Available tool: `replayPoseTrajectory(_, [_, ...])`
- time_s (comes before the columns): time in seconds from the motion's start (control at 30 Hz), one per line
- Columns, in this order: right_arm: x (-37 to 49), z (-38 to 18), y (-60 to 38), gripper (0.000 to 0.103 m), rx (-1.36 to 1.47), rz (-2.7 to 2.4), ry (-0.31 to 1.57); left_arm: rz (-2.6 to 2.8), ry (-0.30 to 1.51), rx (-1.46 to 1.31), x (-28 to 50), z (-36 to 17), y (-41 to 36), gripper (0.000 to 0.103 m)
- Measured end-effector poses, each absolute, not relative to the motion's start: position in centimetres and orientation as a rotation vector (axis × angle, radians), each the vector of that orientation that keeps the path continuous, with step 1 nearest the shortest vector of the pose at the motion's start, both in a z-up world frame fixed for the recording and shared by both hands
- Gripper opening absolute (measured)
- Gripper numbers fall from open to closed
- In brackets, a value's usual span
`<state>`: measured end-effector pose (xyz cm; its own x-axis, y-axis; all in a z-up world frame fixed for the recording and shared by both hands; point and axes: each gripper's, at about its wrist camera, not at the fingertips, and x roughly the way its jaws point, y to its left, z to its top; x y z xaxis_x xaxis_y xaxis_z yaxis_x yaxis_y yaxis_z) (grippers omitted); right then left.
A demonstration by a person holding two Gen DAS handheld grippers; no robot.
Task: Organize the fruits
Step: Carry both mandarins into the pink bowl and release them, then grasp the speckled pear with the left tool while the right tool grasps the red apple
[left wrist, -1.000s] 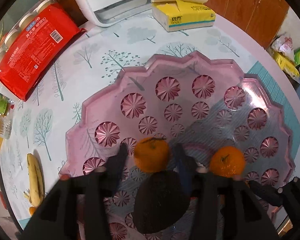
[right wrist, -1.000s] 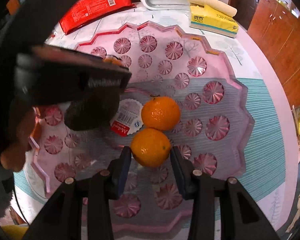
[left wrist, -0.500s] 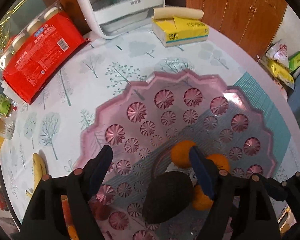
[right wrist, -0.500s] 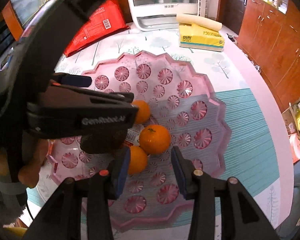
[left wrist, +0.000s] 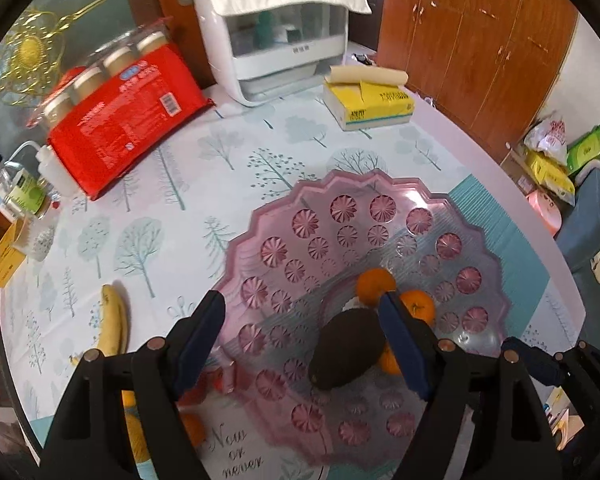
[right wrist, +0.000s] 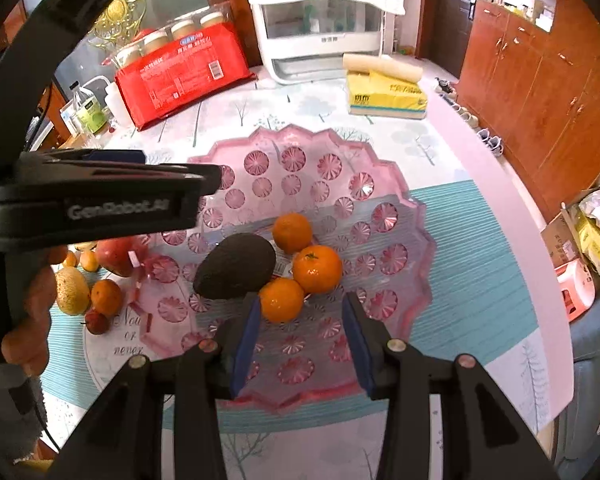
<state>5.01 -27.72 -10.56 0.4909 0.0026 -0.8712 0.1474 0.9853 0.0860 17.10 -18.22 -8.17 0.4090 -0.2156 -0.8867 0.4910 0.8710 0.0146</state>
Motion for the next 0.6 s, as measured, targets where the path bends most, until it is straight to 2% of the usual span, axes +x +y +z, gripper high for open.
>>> replayPoseTrajectory(0.33, [2.6,-7.5,-27.6,0.043,0.215,-0.136,1.002,-0.402,0.996,0.223,13.5,-3.6,-11.5,0.078])
replayPoseTrajectory(0.43, [2.3,-6.7,-27.2,0.043,0.237,-0.128,0.987,-0.369,0.968,0.203,12.6,-1.9,-8.6,0.083])
replayPoseTrajectory(0.6, [2.4,-4.6,-25.3,0.043,0.243,-0.090,0.939,-0.289,0.917,0.184,11.4,0.3,-3.4,0.084])
